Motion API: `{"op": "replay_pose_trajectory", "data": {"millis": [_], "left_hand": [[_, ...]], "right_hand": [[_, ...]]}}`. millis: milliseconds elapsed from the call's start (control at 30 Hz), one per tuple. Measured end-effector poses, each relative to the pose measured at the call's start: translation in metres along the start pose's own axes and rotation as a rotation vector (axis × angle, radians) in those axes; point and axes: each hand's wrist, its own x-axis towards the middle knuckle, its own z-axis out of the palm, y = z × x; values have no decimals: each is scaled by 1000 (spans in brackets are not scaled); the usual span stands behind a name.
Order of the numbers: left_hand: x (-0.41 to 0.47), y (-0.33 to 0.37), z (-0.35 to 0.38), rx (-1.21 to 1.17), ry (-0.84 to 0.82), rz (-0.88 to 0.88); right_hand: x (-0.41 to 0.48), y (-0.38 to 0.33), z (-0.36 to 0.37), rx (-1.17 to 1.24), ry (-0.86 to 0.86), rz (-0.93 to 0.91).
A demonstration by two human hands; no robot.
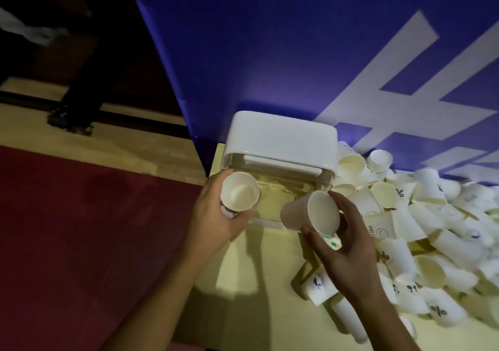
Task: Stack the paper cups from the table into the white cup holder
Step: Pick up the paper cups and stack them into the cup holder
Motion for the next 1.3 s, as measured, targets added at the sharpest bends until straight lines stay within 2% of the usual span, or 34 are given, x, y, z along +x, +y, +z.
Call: {"op": "replay_pose_trajectory", "data": {"millis": [433,633,833,967,1100,1300], "left_hand": [[23,-35,19,124,-96,84],[18,-50,26,153,-180,22],[18,-53,33,52,-106,-175],[20,-45,36,-5,-135,-183],[16,-54,24,30,-196,-253],[3,-63,10,-197,-258,-335]], "right_hand": [[4,-6,20,-21,65,29],[12,-3,28,-95,51,-21],[25,-11,38,-76,3,-66],[39,-22,56,-103,-21,-128],[49,-15,84,-179,-148,-161],[53,11,109,-294,-223,-145]]}}
